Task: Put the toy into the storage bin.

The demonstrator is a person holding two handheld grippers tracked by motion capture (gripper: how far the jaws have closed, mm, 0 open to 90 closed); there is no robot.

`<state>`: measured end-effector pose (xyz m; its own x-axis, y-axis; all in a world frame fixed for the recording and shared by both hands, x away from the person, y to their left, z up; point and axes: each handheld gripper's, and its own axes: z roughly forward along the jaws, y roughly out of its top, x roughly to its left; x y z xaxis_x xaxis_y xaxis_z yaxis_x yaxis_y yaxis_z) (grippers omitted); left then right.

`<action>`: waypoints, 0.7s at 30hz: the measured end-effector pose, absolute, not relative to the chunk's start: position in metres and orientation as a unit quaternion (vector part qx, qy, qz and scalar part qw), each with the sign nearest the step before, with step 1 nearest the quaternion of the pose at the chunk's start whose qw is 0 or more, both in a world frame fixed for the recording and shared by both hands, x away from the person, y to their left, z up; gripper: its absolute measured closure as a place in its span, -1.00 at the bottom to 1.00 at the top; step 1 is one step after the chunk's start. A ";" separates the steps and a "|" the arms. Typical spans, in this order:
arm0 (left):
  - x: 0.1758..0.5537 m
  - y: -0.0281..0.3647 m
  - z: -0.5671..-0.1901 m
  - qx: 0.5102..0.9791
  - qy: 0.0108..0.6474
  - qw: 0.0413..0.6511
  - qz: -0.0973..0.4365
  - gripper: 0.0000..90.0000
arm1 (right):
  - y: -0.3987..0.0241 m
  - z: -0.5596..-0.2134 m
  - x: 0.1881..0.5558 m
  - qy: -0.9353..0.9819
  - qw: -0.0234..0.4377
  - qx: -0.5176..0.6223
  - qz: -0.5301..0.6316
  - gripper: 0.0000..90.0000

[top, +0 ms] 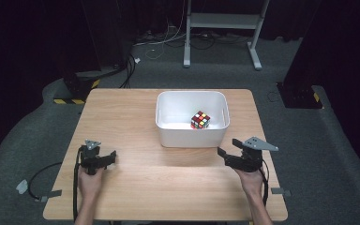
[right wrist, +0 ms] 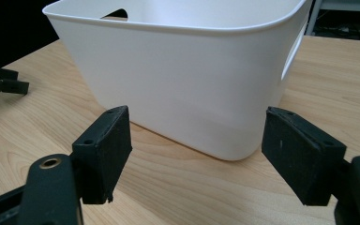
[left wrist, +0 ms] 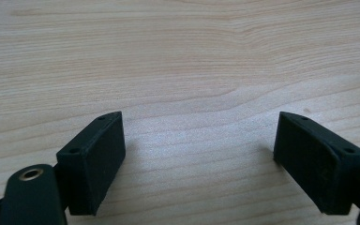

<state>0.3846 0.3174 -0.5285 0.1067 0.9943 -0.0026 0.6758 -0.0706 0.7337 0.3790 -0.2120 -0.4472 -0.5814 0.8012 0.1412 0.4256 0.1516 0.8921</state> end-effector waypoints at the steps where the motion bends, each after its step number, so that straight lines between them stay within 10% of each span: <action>1: 0.385 0.317 -0.529 0.681 0.613 0.299 0.267 -0.62 | -0.212 -0.448 0.379 0.735 0.189 0.418 0.499 -0.46; 21: 0.385 0.317 -0.529 0.681 0.613 0.299 0.267 -0.62 | -0.212 -0.466 0.389 0.741 0.190 0.436 0.475 -0.45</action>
<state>0.3846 0.3174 -0.5285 0.1065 0.9943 -0.0027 0.6758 -0.0704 0.7337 0.3886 -0.2120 -0.4662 -0.5475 0.8262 0.1329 0.4660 0.1691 0.8685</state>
